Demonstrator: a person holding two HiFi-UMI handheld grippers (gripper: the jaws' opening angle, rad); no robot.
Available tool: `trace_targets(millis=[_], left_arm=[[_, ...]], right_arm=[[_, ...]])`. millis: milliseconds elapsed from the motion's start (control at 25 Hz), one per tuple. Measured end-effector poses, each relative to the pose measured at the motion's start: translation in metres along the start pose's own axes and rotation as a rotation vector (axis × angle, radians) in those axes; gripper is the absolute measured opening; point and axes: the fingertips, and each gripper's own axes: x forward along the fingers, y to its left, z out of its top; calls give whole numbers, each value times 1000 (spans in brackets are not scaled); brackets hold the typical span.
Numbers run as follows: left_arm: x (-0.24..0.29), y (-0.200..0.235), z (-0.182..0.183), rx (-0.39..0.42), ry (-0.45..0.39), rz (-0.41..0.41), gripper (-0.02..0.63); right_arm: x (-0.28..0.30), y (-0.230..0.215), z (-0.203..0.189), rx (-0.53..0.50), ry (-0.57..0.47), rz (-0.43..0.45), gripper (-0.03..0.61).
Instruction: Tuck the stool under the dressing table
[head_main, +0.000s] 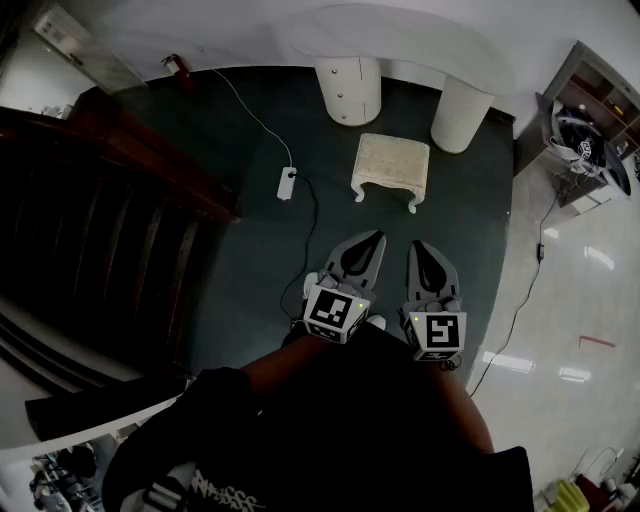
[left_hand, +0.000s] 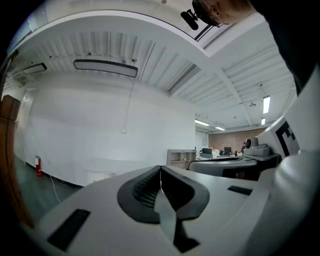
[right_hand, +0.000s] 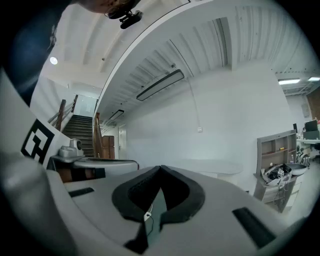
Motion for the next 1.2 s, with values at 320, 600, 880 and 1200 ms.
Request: trace_targets(millis=[320, 600, 880, 1200], left_arm=[[4, 8, -22, -15, 60, 11, 15], [29, 53, -38, -47, 85, 20, 15], [91, 123, -57, -104, 117, 24, 15], [176, 233, -58, -149, 147, -67, 15]], right_arm=[[10, 1, -15, 116, -5, 50, 38], [48, -8, -32, 107, 39, 14, 38], [126, -42, -44, 52, 128, -10, 38], [249, -92, -34, 57, 151, -54, 38]])
